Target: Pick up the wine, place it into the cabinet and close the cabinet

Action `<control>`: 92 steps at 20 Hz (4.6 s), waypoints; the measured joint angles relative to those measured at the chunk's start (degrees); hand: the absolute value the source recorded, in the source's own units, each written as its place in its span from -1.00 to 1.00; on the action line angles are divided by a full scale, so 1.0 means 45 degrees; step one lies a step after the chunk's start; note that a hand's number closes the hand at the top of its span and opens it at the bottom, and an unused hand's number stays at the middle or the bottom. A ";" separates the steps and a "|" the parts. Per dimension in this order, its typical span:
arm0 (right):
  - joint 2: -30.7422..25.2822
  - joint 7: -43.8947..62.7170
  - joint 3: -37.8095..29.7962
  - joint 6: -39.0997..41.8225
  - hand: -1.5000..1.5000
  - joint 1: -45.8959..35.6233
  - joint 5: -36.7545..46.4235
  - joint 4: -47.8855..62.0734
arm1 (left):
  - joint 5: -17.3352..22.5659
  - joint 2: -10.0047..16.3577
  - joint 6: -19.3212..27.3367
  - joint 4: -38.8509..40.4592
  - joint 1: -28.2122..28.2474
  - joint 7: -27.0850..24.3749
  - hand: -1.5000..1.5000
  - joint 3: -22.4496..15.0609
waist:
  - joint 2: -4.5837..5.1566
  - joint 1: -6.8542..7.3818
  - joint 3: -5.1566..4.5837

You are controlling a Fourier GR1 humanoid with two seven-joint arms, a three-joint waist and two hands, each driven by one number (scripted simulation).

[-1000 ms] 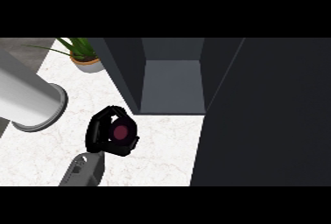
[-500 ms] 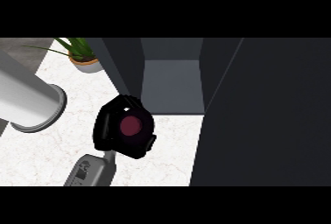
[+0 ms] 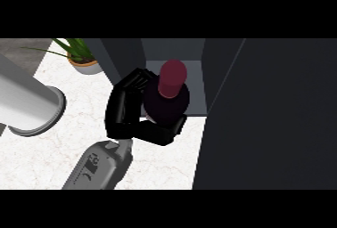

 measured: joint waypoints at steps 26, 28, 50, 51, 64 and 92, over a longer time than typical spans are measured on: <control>0.0099 -0.0288 -0.0495 0.0559 -1.00 0.0202 -0.0335 0.0308 | -0.0034 0.0008 0.1716 0.6057 -0.4126 -0.1809 1.00 0.0397 | 0.0068 -0.0098 -0.0007; 0.0044 -0.0170 -0.0500 0.0516 -1.00 0.0042 -0.0340 0.0330 | 0.0062 0.0004 0.1729 0.6235 -0.4060 -0.1981 1.00 0.0396 | 0.0057 -0.0089 -0.0009; 0.0349 -0.0516 -0.0311 0.0742 -1.00 0.0051 -0.0536 0.0576 | 0.2687 -0.0004 0.2290 1.1973 -0.4965 -0.6137 1.00 -0.0809 | 0.0127 -0.0301 -0.0017; 0.0264 -0.0393 -0.0396 0.0713 -1.00 -0.0201 -0.0558 0.0593 | 0.2911 -0.0003 0.2338 1.2149 -0.5003 -0.6369 1.00 -0.0825 | 0.0132 -0.0343 -0.0019; 0.0338 -0.0564 -0.0732 0.0925 -1.00 -0.0271 -0.0963 0.0799 | 0.4454 0.0008 0.0848 1.5333 -0.6845 -0.7944 1.00 0.1203 | 0.0199 -0.0424 -0.0018; 0.0878 -0.0933 -0.0022 0.0988 -1.00 -0.0433 -0.1127 0.0870 | 0.3733 0.0243 0.2302 1.8815 -0.8605 -0.7637 1.00 0.1994 | 0.0349 -0.0999 0.0020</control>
